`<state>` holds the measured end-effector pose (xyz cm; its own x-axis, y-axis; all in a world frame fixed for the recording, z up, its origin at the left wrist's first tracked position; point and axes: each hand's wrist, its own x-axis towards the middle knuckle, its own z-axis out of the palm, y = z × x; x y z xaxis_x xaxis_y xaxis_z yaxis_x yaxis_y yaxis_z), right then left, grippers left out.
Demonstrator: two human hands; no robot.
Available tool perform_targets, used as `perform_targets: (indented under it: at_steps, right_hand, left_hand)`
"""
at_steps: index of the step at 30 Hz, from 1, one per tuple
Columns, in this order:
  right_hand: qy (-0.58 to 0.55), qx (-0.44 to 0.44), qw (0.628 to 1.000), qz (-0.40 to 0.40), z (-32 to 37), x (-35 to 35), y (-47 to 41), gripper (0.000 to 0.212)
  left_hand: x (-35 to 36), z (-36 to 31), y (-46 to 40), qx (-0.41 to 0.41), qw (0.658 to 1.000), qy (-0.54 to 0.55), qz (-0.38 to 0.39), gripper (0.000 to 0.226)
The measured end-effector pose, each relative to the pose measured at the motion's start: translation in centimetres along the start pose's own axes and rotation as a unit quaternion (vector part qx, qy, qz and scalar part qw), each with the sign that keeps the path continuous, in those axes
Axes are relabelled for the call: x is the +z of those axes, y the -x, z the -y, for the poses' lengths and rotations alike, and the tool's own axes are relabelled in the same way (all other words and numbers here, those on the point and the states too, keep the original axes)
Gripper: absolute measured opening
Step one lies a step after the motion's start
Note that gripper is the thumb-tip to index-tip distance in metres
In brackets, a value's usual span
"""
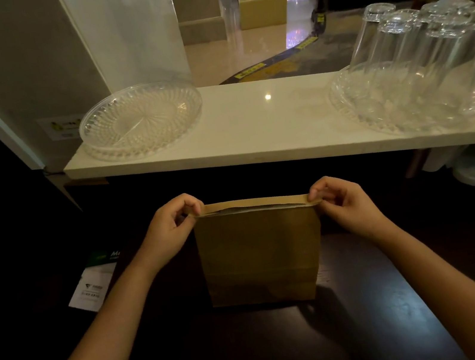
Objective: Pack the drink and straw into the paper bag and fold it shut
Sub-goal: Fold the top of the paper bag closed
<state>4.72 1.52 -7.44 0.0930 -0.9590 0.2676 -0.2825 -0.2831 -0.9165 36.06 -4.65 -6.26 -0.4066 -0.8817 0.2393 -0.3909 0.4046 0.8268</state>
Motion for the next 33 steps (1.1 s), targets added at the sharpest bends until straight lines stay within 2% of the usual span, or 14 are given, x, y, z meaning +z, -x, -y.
perform_targets:
  at_steps: [2, 5, 7, 11, 12, 13, 15, 18, 22, 27, 33]
  right_hand:
    - [0.000, 0.016, 1.000, 0.001, 0.0, 0.0, 0.0, 0.030]
    - [0.001, 0.019, 1.000, -0.017, 0.2, 0.2, 0.0, 0.020]
    - [0.011, 0.025, 0.999, -0.030, 0.2, 0.5, 0.0, 0.021]
    - [0.050, 0.040, 0.998, -0.027, 0.3, 0.5, 0.0, 0.031]
    - [0.065, 0.040, 0.997, -0.016, 0.5, 0.4, 0.0, 0.030]
    - [0.079, 0.039, 0.996, -0.006, 0.6, 0.3, 0.0, 0.030]
    - [0.101, 0.035, 0.994, -0.001, 1.0, 0.2, 0.0, 0.031]
    - [0.167, 0.011, 0.986, -0.001, 1.5, 0.2, 0.1, 0.030]
    - [0.290, -0.041, 0.955, 0.045, 2.6, 0.0, 0.3, 0.005]
    - [0.328, -0.069, 0.939, 0.077, 3.4, 0.2, -0.3, 0.010]
    - [0.298, -0.061, 0.948, 0.090, 2.9, -0.4, -0.3, 0.009]
  left_hand:
    - [-0.5, 0.0, 0.2, -0.014, 1.000, -0.006, -0.001, 0.036]
    - [-0.7, -0.5, 0.5, -0.026, 1.000, 0.013, 0.012, 0.021]
    - [-0.7, -1.1, 0.7, -0.025, 1.000, 0.015, 0.001, 0.012]
    - [0.3, -2.7, -0.6, 0.027, 0.994, -0.103, -0.023, 0.006]
    - [1.1, -3.4, -1.3, 0.052, 0.987, -0.150, -0.007, 0.004]
    - [2.2, -4.3, -2.1, 0.077, 0.977, -0.198, 0.023, 0.014]
    - [5.2, -5.9, -3.8, 0.111, 0.949, -0.271, 0.116, 0.026]
    - [8.9, -7.1, -5.0, 0.150, 0.914, -0.328, 0.186, 0.028]
    - [9.8, -7.4, -5.8, 0.172, 0.907, -0.306, 0.230, 0.025]
    - [8.0, -6.7, -5.9, 0.154, 0.916, -0.259, 0.265, 0.020]
    - [4.1, -4.3, -4.2, 0.133, 0.935, -0.253, 0.209, 0.020]
